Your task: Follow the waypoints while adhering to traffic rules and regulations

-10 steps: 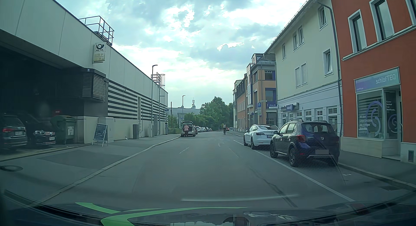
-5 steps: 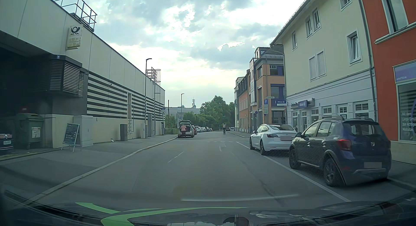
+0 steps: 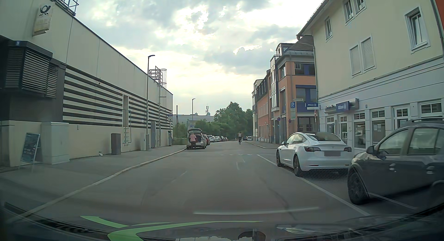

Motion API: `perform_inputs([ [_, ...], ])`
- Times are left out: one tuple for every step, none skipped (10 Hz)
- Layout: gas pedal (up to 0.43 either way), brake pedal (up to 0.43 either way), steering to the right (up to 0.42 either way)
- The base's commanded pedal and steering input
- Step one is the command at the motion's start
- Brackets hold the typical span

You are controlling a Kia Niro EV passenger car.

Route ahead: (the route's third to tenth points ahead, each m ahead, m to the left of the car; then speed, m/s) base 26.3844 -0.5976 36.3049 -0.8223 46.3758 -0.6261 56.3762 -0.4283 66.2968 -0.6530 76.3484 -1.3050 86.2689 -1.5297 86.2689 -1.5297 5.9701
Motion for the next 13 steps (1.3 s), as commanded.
perform_inputs([
  [0.0, 0.0, -0.005],
  [0.0, 0.018, -0.005],
  [0.0, 0.067, -0.005],
  [0.0, 0.098, -0.005],
  [0.0, 0.128, -0.005],
  [0.0, 0.152, -0.005],
  [0.0, 0.159, -0.005],
  [0.0, 0.171, -0.005],
  [0.0, 0.183, -0.005],
  [0.0, 0.183, -0.005],
  [0.0, 0.183, -0.003],
  [0.0, 0.189, 0.0],
  [0.0, 0.183, 0.003],
])
